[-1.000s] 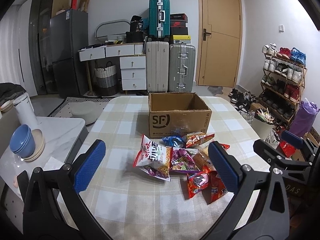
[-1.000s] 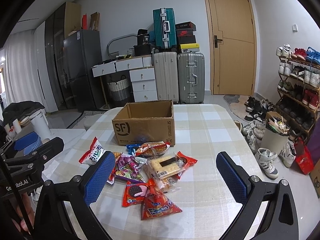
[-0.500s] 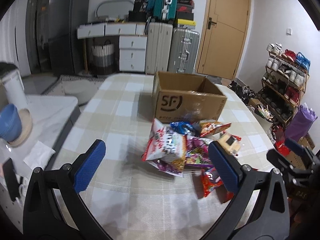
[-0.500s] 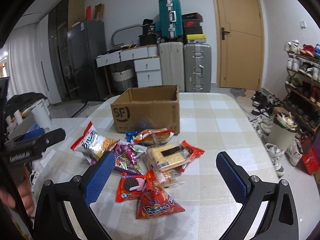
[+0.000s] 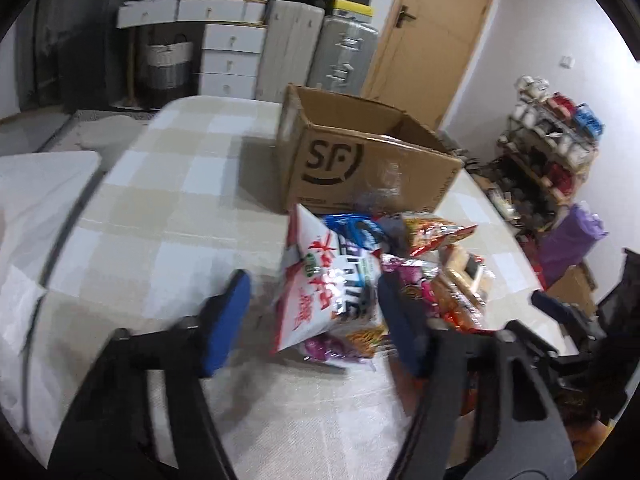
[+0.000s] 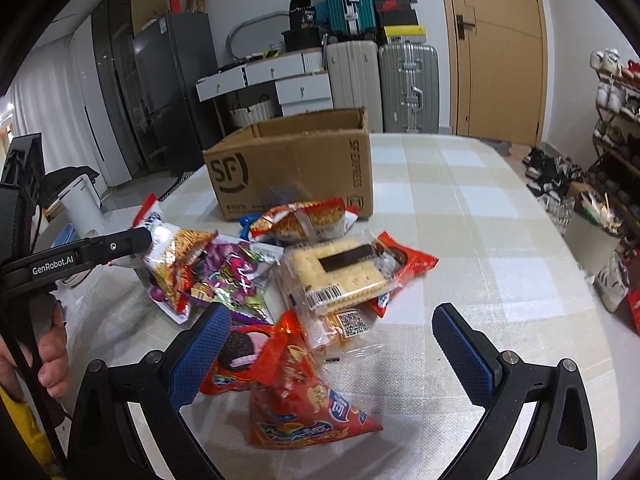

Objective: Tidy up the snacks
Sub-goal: 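Grasp the white noodle-snack bag with the left tool while the right tool grasps the red wafer bag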

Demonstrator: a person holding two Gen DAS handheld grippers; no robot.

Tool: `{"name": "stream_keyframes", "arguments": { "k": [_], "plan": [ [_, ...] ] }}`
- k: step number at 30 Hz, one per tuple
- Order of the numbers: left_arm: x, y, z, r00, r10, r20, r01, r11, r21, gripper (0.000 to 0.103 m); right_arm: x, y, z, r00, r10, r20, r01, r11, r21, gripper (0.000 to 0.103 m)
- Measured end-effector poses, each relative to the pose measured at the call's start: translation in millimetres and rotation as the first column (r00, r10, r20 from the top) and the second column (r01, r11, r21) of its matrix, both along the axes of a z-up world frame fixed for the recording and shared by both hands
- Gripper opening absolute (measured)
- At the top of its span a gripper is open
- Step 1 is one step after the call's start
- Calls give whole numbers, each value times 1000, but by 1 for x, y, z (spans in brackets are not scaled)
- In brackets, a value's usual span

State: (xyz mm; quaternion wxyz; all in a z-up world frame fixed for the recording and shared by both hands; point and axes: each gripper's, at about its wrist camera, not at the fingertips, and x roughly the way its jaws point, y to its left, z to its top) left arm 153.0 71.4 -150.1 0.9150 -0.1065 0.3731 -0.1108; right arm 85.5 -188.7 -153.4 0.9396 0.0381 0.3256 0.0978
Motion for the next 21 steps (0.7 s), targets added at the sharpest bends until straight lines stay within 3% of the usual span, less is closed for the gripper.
{"name": "stream_keyframes", "arguments": {
  "k": [11,21],
  "plan": [
    [5,1,-5,1000,-28,15,29,998,-63,28,14,-5,-18,998,4,-55,-3,999,35,103],
    [-8,6,3,999,-34,13,36,993,-114,19,-1,-13,-8,999,-7,-43,10,997,71,103]
  ]
}}
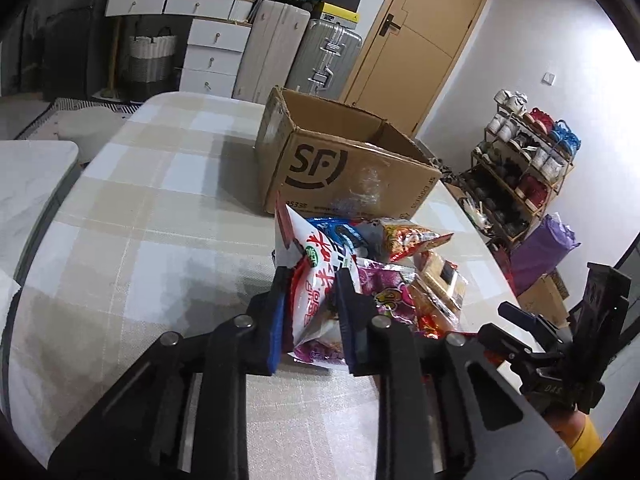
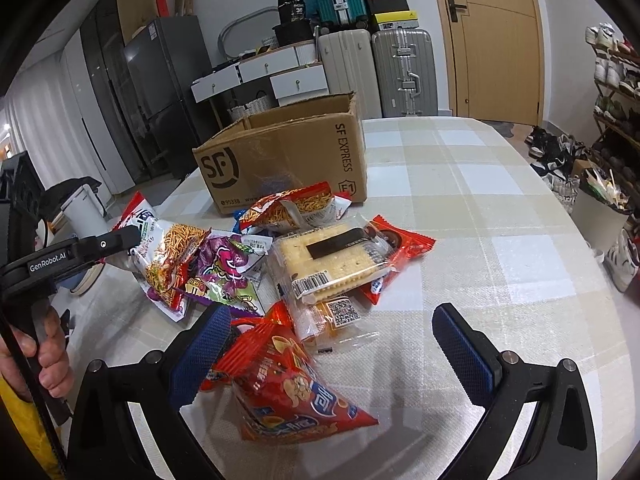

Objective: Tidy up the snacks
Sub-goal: 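Grasp the white noodle-snack bag with the left tool while the right tool grasps the red wafer bag, then carry both bags into the SF box and open both tools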

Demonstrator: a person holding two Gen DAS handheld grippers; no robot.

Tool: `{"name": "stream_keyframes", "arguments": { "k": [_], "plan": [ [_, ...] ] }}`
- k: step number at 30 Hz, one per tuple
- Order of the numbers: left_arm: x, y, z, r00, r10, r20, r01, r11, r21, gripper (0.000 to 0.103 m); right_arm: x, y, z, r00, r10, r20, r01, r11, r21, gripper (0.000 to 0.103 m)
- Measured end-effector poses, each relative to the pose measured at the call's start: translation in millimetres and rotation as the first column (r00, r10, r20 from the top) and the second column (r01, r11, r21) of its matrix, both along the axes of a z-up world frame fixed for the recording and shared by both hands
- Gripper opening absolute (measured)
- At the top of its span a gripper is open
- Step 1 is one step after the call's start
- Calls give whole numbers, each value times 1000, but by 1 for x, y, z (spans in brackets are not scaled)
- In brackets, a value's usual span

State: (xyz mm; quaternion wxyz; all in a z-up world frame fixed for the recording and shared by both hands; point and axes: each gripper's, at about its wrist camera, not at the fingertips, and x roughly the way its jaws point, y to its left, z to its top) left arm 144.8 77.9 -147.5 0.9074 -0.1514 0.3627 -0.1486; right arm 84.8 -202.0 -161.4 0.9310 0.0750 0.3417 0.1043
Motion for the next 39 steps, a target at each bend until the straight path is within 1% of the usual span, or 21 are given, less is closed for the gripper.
{"name": "stream_keyframes", "arguments": {
  "k": [6,8,13,15,17,19,21,22,23,25,31,37,39],
  "plan": [
    [-8,4,10,1000,3,19,-3,1000,-6,16,-9,-6,6,1000,-4,11,4,1000,17,103],
    [-13,5,17,999,5,36,-5,1000,-8,15,-11,-8,6,1000,-2,10,1,1000,24,103],
    [-24,8,32,998,7,67,-6,1000,-16,12,-18,-6,2,997,72,6,-73,996,58,103],
    [-29,10,39,997,7,78,-6,1000,-20,11,-19,0,-2,994,108,-4,-107,993,53,103],
    [-32,13,44,996,7,88,-6,1000,-17,11,-19,5,-7,992,123,-18,-123,992,38,103],
    [-34,14,45,996,8,85,-6,1000,-17,10,-17,9,-11,990,138,-35,-137,990,46,102],
    [-35,16,43,997,8,72,-6,1000,-26,10,-15,12,-16,985,165,-51,-162,985,55,89],
    [-36,17,41,998,7,67,-5,1000,-29,10,-15,16,-18,982,178,-65,-175,983,48,76],
    [-36,17,40,998,8,63,-6,1000,-29,10,-13,18,-21,981,178,-77,-176,984,36,65],
    [-38,18,40,998,9,64,-7,1000,-28,10,-11,21,-28,977,181,-109,-180,984,20,55],
    [-43,18,43,997,10,72,-8,1000,-25,9,-14,15,-31,977,186,-103,-181,982,63,50],
    [-46,17,46,997,18,78,-16,1000,-25,9,-18,8,-27,977,195,-86,-185,976,110,48],
    [-49,17,49,997,14,82,-12,1000,-26,9,-21,5,-22,980,188,-70,-180,977,111,48]
  ]
}}
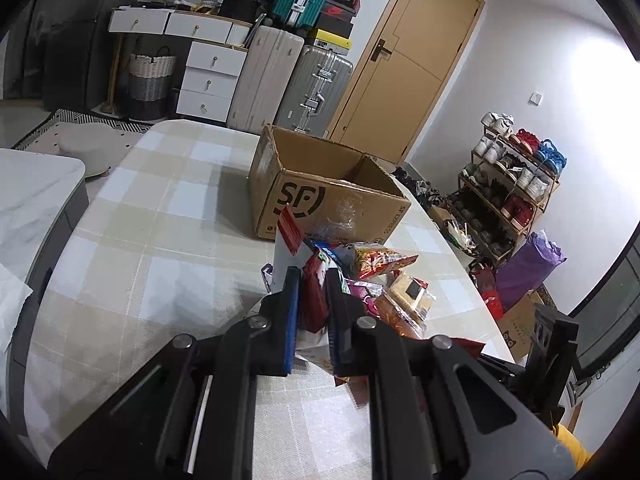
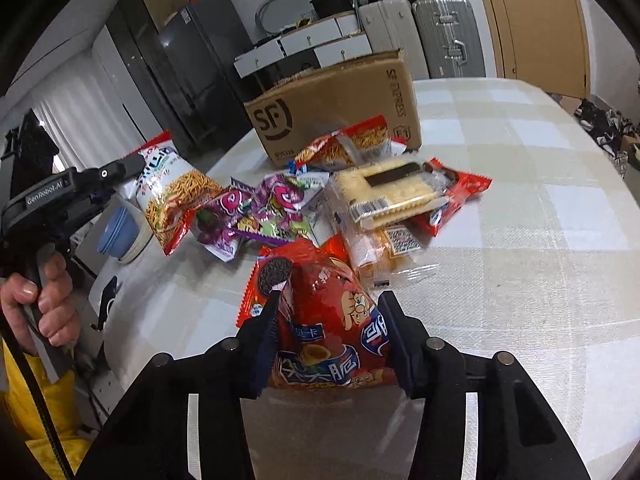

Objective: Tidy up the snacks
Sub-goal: 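Carry both bags into the SF box and open both tools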

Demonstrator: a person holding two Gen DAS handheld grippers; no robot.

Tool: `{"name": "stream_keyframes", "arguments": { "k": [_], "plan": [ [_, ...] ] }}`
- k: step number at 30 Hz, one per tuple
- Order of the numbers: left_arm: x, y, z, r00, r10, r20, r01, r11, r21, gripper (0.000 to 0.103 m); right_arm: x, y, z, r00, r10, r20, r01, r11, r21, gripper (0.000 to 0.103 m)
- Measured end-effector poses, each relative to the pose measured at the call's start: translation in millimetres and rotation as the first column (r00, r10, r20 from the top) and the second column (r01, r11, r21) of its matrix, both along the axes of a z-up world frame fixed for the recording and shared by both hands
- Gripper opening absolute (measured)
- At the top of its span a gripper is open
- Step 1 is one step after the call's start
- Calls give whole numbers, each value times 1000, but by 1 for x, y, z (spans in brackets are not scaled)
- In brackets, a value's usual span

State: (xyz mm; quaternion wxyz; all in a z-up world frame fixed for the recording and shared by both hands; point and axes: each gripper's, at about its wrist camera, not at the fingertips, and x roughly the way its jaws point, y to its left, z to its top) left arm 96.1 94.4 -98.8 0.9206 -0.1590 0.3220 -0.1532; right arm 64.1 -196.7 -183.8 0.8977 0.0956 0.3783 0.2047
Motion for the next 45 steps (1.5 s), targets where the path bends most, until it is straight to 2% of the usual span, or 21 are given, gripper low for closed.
{"name": "stream_keyframes", "arguments": {
  "k": [16,28,31,38,45],
  "plan": [
    [-31,2,40,997,-3,74,4,1000,-9,9,-22,-4,62,993,15,114,-25,996,83,48],
    [-49,-3,102,988,-12,154,6,999,39,9,-12,-5,148,970,44,240,-75,990,120,48],
    [-41,0,126,985,-22,172,17,999,33,9,-2,-2,169,965,58,257,-94,987,130,48],
    [-17,-11,181,975,-56,213,41,996,74,9,36,6,213,955,73,288,-119,982,145,48],
    [33,-21,206,980,-55,192,40,996,84,9,81,22,246,944,81,320,-118,988,97,48]
  ]
}}
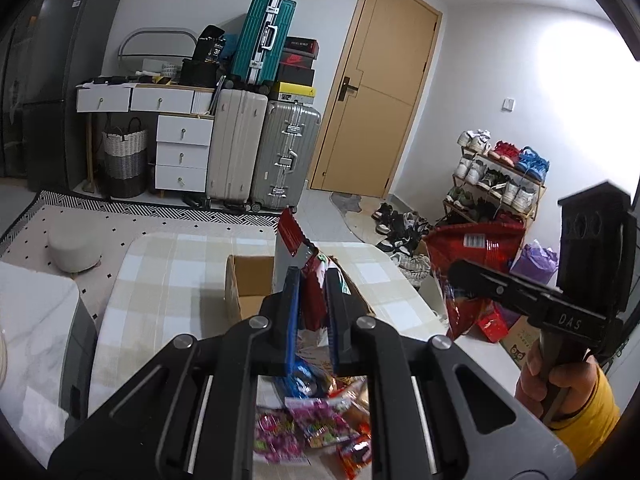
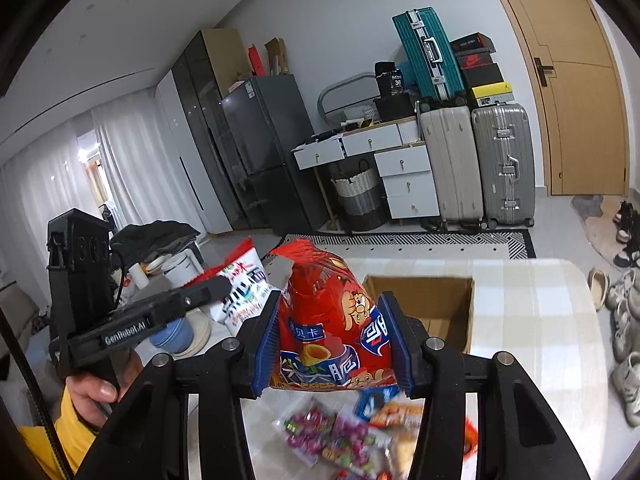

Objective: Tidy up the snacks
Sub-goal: 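Carry both bags into the SF box and open both tools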

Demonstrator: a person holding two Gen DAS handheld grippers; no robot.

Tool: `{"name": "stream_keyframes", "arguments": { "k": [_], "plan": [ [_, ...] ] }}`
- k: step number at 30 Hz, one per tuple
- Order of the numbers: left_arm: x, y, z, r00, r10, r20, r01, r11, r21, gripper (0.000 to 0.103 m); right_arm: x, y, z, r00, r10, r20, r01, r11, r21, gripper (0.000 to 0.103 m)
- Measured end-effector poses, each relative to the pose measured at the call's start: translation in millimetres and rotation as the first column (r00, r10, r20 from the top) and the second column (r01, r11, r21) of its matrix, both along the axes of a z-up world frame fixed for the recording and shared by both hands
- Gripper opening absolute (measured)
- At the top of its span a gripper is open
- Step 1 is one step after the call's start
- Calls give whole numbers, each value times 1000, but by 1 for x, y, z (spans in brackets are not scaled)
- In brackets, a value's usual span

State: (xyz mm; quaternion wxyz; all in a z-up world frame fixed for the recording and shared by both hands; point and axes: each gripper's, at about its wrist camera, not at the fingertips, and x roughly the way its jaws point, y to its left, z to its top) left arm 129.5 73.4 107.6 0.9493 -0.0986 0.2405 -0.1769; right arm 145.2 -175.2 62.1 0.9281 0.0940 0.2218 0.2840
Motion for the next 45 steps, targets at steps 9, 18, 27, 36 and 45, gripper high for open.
{"name": "stream_keyframes", "arguments": {
  "k": [9,18,27,36,45],
  "plan": [
    [97,-30,-4,997,-16,-74,18,999,32,9,93,7,-12,997,-23,-68,22,1000,-19,48],
    [212,-58,-53,987,-25,-160,37,997,73,9,179,7,-58,980,-54,-192,45,998,-52,48],
    [288,-89,-119,968,-43,-248,71,992,107,9,233,11,-120,945,-73,-319,38,993,-115,48],
    [332,-103,-180,944,-40,-327,87,988,129,9,248,10,-157,925,-104,-365,43,984,-171,48],
    [344,-103,-216,936,-33,-351,88,986,143,10,249,19,-164,929,-109,-355,25,972,-233,49]
  ]
}}
